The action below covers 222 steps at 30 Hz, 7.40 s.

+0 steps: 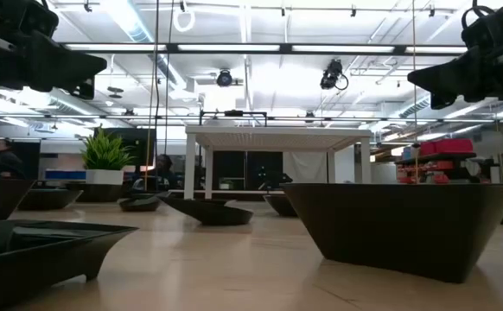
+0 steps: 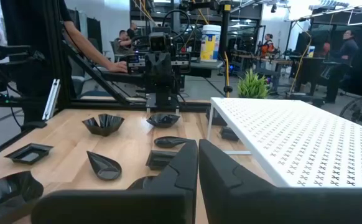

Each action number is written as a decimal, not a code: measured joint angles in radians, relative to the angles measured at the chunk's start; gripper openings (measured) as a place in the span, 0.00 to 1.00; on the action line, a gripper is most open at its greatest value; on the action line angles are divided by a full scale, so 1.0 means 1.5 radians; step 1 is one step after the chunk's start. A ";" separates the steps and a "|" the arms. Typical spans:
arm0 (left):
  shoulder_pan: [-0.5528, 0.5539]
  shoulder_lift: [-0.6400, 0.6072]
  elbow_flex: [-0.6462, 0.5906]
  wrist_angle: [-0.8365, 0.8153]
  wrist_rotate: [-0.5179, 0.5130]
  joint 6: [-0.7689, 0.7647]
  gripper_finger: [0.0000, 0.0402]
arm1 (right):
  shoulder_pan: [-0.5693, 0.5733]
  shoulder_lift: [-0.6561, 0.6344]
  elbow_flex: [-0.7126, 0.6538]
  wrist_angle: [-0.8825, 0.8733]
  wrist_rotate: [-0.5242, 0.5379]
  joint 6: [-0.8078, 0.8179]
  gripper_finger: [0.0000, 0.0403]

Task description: Pick & Place Mini shaped plates

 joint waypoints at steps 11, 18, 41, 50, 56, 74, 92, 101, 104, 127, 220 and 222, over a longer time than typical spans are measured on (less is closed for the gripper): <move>0.000 0.000 0.000 0.000 0.000 0.000 0.01 | 0.000 0.000 0.000 0.000 0.000 0.000 0.05; 0.000 0.000 0.000 0.000 0.000 0.000 0.01 | 0.000 0.000 0.000 0.000 0.000 0.000 0.05; 0.000 0.000 0.000 0.000 0.000 0.000 0.01 | 0.000 0.000 0.000 0.000 0.000 0.000 0.05; 0.000 0.000 0.000 0.000 0.000 0.000 0.01 | 0.000 0.000 0.000 0.000 0.000 0.000 0.05; 0.000 0.000 0.000 0.000 0.000 0.000 0.01 | 0.000 0.000 0.000 0.000 0.000 0.000 0.05; 0.000 0.000 0.000 0.000 0.000 0.000 0.01 | 0.000 0.000 0.000 0.000 0.000 0.000 0.05; 0.000 0.000 0.000 0.000 0.000 0.000 0.01 | 0.000 0.000 0.000 0.000 0.000 0.000 0.05; 0.000 0.000 0.000 0.000 0.000 0.000 0.01 | 0.000 0.000 0.000 0.000 0.000 0.000 0.05; 0.000 0.000 0.000 0.000 0.000 0.000 0.01 | 0.000 0.000 0.000 0.006 0.000 0.000 0.05; 0.000 0.000 0.000 0.000 0.000 0.000 0.01 | 0.000 0.000 0.000 0.493 0.035 0.235 0.05; 0.000 0.000 0.000 0.000 0.000 0.000 0.01 | 0.000 0.449 0.955 -0.726 0.082 0.227 0.05; 0.000 0.000 0.000 0.000 0.000 0.000 0.01 | 0.000 0.449 0.955 -0.729 0.100 0.228 0.05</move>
